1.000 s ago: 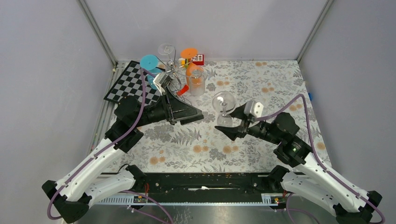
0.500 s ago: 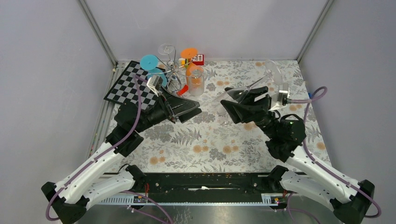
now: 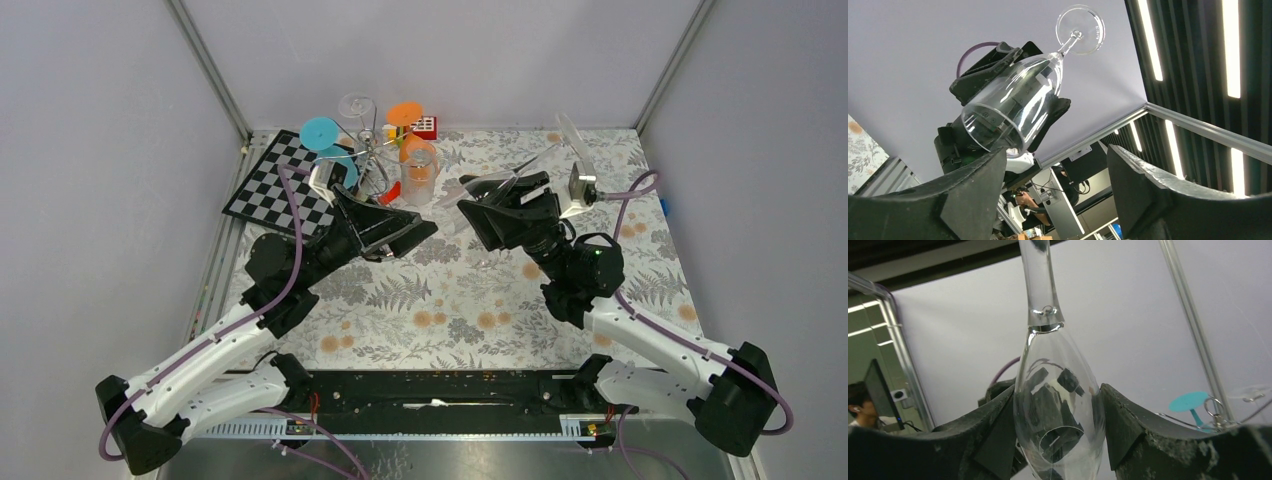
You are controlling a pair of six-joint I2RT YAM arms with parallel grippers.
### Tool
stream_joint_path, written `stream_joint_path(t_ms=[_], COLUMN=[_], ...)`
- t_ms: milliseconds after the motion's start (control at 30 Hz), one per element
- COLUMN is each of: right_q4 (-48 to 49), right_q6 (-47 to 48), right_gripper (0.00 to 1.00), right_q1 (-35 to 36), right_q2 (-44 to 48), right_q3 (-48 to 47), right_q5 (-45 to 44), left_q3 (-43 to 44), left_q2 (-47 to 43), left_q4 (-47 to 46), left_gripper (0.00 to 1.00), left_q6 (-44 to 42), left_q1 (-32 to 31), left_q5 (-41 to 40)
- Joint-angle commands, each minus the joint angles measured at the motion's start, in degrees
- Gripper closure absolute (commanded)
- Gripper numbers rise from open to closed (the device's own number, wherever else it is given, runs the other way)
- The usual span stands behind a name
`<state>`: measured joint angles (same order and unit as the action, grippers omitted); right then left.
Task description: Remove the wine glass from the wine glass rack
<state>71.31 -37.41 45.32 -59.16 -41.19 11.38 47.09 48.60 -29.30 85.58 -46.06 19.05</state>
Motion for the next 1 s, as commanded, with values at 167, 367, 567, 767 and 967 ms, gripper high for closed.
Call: stream_joint_path(t_ms=[167, 367, 567, 767, 967], right_q4=[11.0, 11.4, 12.5, 13.5, 13.6], right_q6=[-7.2, -6.6, -6.4, -2.4, 0.3], right_gripper=[0.52, 0.52, 0.52, 0.51, 0.5], right_q1=[0.4, 1.4, 2.4, 3.9, 5.6], right_q2=[-2.4, -4.5, -7.1, -8.7, -10.0], right_q3=[-3.7, -4.4, -5.5, -5.1, -5.9], right_q5=[0.3, 0.8, 1.7, 2.1, 2.0], left_q3=[1.7, 2.0, 1.6, 0.2, -1.7], left_q2=[-0.8, 1.0, 0.8, 0.1, 0.3], left_q4=[-6.7, -10.2, -11.1, -11.8, -16.0], left_gripper=[0.28, 0.34, 0.42, 0.5, 0.61], left_q6=[-2.8, -0.7, 0.4, 1.5, 2.8], left_q1=[-0.5, -0.6, -0.6, -0.6, -0.6], left_q5=[-1.4, 0.5, 0.0, -3.2, -5.6])
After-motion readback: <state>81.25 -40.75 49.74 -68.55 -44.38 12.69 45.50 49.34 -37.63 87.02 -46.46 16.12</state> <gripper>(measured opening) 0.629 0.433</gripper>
